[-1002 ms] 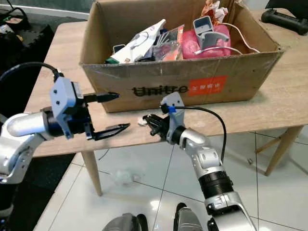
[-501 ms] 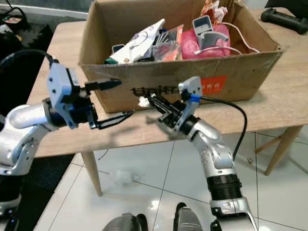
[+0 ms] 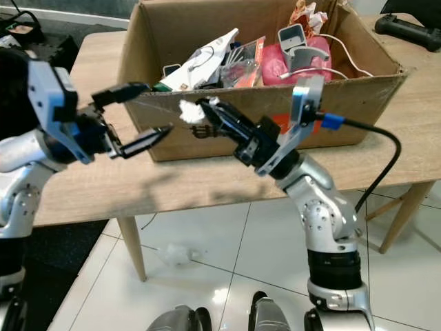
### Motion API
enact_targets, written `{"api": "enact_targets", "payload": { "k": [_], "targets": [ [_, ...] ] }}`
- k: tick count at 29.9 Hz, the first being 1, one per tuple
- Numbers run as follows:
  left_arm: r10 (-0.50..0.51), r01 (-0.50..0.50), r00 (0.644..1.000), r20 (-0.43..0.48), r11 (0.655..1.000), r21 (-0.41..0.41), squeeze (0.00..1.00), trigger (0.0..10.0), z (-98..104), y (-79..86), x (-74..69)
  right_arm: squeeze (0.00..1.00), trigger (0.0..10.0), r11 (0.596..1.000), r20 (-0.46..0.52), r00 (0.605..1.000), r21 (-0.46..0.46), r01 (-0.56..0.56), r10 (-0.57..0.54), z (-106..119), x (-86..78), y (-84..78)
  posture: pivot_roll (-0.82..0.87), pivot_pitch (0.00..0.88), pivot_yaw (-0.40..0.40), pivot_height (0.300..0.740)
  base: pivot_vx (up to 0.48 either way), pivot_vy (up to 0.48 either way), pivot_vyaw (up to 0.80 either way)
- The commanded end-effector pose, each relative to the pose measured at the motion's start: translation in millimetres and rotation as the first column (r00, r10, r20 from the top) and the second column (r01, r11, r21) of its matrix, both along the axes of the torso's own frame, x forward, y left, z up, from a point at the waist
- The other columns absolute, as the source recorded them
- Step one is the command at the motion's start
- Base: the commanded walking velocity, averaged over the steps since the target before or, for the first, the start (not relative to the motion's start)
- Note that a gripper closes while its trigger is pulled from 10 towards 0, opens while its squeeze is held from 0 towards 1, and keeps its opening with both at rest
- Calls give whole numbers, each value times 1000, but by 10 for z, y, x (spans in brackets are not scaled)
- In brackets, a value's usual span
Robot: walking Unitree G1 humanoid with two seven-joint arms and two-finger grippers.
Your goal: Picking trash to rubbish bin
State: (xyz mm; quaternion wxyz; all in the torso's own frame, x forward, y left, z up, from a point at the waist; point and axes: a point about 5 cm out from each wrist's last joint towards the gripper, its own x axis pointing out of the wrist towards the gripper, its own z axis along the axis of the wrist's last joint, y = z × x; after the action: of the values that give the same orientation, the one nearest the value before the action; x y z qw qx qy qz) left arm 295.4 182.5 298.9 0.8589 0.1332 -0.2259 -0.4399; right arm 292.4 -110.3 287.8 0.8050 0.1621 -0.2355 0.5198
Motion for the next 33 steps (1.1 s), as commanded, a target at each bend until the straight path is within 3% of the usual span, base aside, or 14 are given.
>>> {"api": "enact_targets", "payload": {
  "k": [1,3,5,6,8,14,24,26,27,28,29,30,31,33],
  "targets": [
    [-5,6,1000,15,999,-32,0,10000,12,9,-7,0,0,1000,20,1000,-3,8,-8,36,-14,-12,-61,166,49,740,0,0,0],
    [-1,2,1000,25,999,-53,0,10000,35,16,1,0,0,998,37,997,-12,68,-67,90,40,-50,-60,163,49,740,0,0,0],
    [8,-4,999,42,996,-90,0,10000,78,16,17,0,0,977,69,975,-12,211,-209,259,183,-174,-59,160,46,740,0,0,0],
    [8,-4,999,42,996,-90,0,10000,78,16,17,0,0,977,69,975,-12,211,-209,259,183,-174,-59,160,46,740,0,0,0],
    [12,-7,999,49,994,-106,0,10000,93,11,24,0,0,946,90,943,-20,323,-320,392,302,-286,-57,156,40,740,0,0,0],
    [6,-1,999,46,994,-113,0,10000,68,-8,13,0,0,872,90,874,-67,485,-478,473,521,-490,-52,158,34,740,0,0,0],
    [-30,31,999,14,995,-90,0,10000,-12,-63,-22,0,0,836,82,839,-78,543,-538,529,679,-673,-39,177,31,740,0,0,0],
    [-60,60,998,-1,995,-76,0,10000,-35,-111,-58,0,1020,824,80,824,-51,565,-560,587,759,-758,-28,188,32,740,0,0,0],
    [-70,69,998,-7,995,-72,0,10000,-43,-125,-75,0,2863,822,82,821,-39,569,-564,621,787,-775,-20,195,33,740,0,0,0],
    [-70,69,998,-7,995,-72,0,10000,-43,-125,-75,0,2863,822,82,821,-39,569,-564,621,787,-775,-20,195,33,740,0,0,0],
    [-75,75,997,-10,995,-69,0,10000,-51,-136,-86,0,10000,821,80,821,-30,569,-566,648,809,-786,-20,195,33,740,0,0,0],
    [-75,75,997,-10,995,-69,0,10000,-51,-136,-86,0,10000,821,80,821,-30,569,-566,648,809,-786,-20,195,33,740,0,0,0],
    [-79,78,997,-13,995,-66,0,10000,-59,-143,-93,1000,10000,817,80,816,-25,576,-572,674,836,-795,-17,198,35,740,0,0,0],
    [-80,79,997,-16,995,-64,0,10000,-65,-151,-96,1000,10000,811,77,810,-18,584,-582,702,862,-806,-13,200,36,740,0,0,0]
  ]
}}
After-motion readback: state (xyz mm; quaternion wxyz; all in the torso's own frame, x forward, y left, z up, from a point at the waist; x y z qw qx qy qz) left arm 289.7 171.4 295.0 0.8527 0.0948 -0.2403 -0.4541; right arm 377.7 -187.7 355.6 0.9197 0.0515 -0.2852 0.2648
